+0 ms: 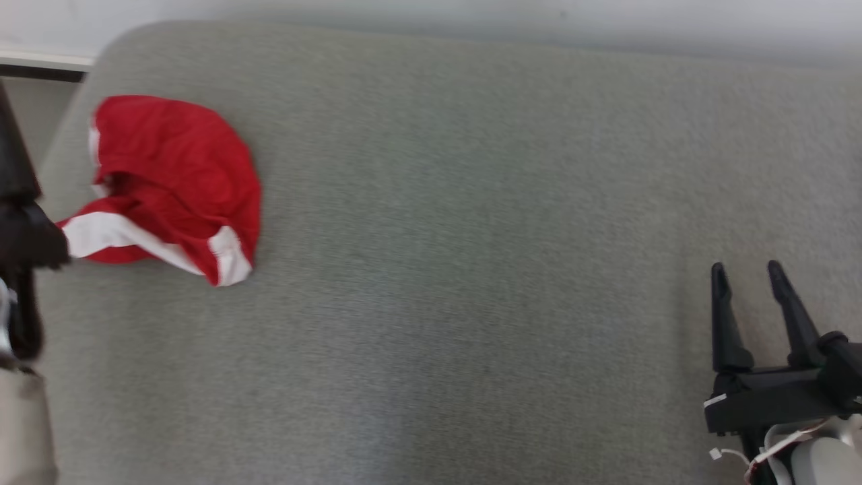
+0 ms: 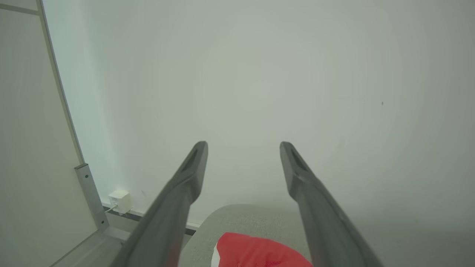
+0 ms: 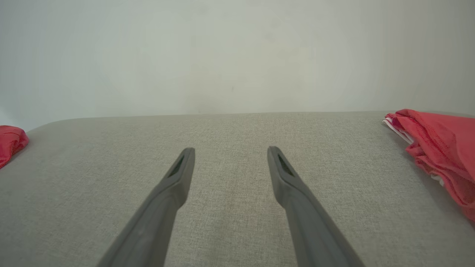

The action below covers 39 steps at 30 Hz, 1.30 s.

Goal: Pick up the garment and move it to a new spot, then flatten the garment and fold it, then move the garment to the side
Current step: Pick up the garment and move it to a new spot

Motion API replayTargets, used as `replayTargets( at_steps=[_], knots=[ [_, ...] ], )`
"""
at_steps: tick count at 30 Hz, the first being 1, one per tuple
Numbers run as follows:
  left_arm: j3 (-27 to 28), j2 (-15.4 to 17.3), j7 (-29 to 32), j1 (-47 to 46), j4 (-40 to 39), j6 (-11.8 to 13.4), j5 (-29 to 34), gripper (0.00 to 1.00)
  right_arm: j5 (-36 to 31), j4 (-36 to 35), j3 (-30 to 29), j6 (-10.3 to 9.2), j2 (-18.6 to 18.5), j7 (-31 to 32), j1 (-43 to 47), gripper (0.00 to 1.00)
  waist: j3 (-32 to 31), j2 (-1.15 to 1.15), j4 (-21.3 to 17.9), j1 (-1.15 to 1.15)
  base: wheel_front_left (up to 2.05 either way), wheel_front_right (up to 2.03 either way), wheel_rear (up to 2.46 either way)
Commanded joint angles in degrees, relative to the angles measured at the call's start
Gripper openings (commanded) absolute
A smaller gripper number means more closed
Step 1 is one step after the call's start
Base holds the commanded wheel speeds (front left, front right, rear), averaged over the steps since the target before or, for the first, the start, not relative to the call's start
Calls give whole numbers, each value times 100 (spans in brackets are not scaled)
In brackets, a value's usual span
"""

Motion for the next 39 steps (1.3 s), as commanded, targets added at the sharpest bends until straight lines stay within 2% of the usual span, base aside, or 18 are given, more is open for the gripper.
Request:
replayTargets(
  at_steps=[1,9,15,19,23,27,28,29,30,39],
  knots=[
    [4,164,93,-326,201,-20,-52,100,-84,-40,-81,-17,-31,-37,-84,100,821,-1,-842,-2,0,0,0],
    [-57,596,676,-1150,1255,-49,-185,100,-162,-153,-321,-17,14,-23,-244,100,1174,-1,-1217,-2,0,0,0],
    [-38,882,1575,-1265,2304,26,-255,100,-171,-177,-349,-17,5,-8,-305,100,1194,-1,-1332,-2,0,0,0],
    [-3,959,1987,-1285,2718,1,-373,100,-181,-192,-358,-17,15,-11,-310,100,1196,-1,-1361,-2,0,0,0],
    [-64,979,2668,-1227,3194,23,-426,100,-201,-208,-374,-17,34,-4,-295,100,1192,-1,-1374,-2,0,0,0],
    [-93,896,2787,-1236,3348,-8,-515,100,-212,-228,-385,-17,51,20,-329,100,1205,-1,-1379,-2,0,0,0],
    [-112,887,2757,-1245,3393,-9,-510,87,-202,-220,-381,-17,48,21,-343,100,1201,-1,-1385,-2,0,0,0],
    [-133,882,2716,-1226,3404,-14,-507,28,-198,-198,-378,-17,48,18,-344,100,1176,-1,-1384,-2,0,0,0],
    [-152,905,2640,-1198,3392,-17,-479,0,-194,-183,-368,-17,57,13,-335,100,1151,-1,-1385,-2,0,0,0],
    [-308,1063,1466,-1409,2938,-5,-270,0,-83,58,-306,-17,182,-100,-223,100,632,-1,-1423,-2,0,0,0]
  ],
)
